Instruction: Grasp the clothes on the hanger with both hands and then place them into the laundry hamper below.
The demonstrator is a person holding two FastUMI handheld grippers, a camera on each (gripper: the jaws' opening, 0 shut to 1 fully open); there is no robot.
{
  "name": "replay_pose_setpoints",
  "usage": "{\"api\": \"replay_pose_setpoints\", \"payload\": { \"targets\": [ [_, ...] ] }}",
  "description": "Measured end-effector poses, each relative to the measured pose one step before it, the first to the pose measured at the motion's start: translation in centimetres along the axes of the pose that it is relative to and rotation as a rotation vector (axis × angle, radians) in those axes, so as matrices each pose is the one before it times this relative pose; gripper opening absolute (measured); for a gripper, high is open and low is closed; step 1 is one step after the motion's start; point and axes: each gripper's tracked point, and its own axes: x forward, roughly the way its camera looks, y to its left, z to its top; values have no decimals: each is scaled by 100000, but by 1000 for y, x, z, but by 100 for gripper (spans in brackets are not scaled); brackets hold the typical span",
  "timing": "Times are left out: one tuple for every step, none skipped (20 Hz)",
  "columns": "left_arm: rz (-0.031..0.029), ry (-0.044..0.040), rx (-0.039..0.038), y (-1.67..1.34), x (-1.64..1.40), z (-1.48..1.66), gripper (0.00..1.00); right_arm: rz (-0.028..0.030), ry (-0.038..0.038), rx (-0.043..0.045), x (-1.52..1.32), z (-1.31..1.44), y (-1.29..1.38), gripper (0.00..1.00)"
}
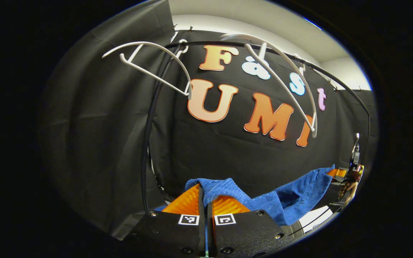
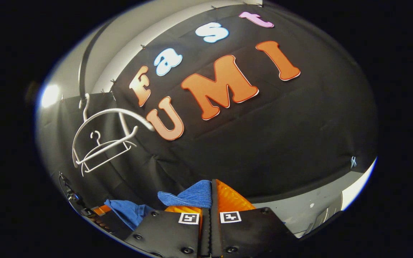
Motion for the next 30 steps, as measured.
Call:
{"api": "replay_pose_setpoints", "payload": {
  "targets": [
    [-1501,379,274,-1065,112,-219,2,595,116,-2273,-420,-574,468,7],
    [-1600,314,287,-891,137,-220,2,354,-221,-2115,-200,-504,359,8],
    [-1458,67,370,-783,39,-378,2,334,-178,-1884,-413,-651,510,8],
    [-1406,-194,402,-822,-102,-357,2,138,-178,-1514,-439,-977,437,8],
    [-999,-357,227,-896,-25,-248,2,-404,-81,-1121,-145,-691,300,8],
    [-674,-823,-470,-955,156,-164,2,-1635,-678,-932,-156,-562,-66,8],
    [-1187,-420,-722,-1206,303,-529,2,-1029,-1032,-894,22,-751,-119,8],
    [-902,48,-346,-1225,371,-574,2,-664,-1433,-347,-315,-849,336,8],
    [-792,438,924,-1210,-150,-904,0,105,-985,-514,-336,-886,401,8],
    [-933,856,1955,-1137,38,-776,1,38,-545,-1103,-346,-928,386,8],
    [-1098,659,1668,-1123,268,-739,1,-789,-521,-1471,-363,-795,8,8],
    [-1465,402,508,-1141,199,-680,1,-1155,-792,-1782,-362,-533,-119,8],
    [-2102,142,-69,-1128,98,-958,1,-1107,-1194,-1490,-369,-318,-76,8],
    [-1241,383,-342,-903,99,-728,1,-1274,-684,-1405,-312,-314,-95,8],
    [-594,265,-672,-782,-77,-464,1,-453,-573,-1030,-533,-460,-22,1],
    [-354,-85,-709,-425,254,-413,1,-138,-752,-307,-284,-362,-56,8],
    [291,402,-642,52,176,-515,1,-475,-484,29,-348,-519,-149,8],
    [501,639,-243,-358,288,-714,1,-763,20,93,-378,-670,-171,8],
    [1063,1052,-94,-68,60,-918,1,-1408,534,110,-392,-889,-401,8],
    [1402,1199,-341,-317,-168,-1273,1,-1347,1185,394,-253,-1011,-482,1],
    [1830,1648,-334,321,-104,-1293,1,-1314,1665,869,-253,-1180,-551,8],
    [1994,2763,-11,440,-34,-1298,0,-2200,1838,1743,-347,-1379,-662,8],
    [1164,2104,927,27,-74,-1269,0,-1978,1366,1595,1,-1237,-691,8],
    [856,1811,2593,79,137,-1036,1,-665,2520,1289,262,-1666,-495,8],
    [2005,2236,3704,464,346,-1184,1,223,2387,750,277,-1482,-252,8],
    [1370,2108,2278,356,378,-1158,2,-153,1641,210,793,-1062,-209,8],
    [-9,2703,589,100,700,-1416,1,-236,1229,-138,357,-1028,-218,8],
    [-758,3106,-789,-10,523,-1430,1,-218,1692,-343,415,-1044,-104,8],
    [-582,3028,-1222,-257,330,-1244,1,-219,2177,-600,415,-1056,-176,8],
    [65,2607,-662,50,463,-838,1,-435,1900,-364,504,-913,-126,8]
  ]
}}
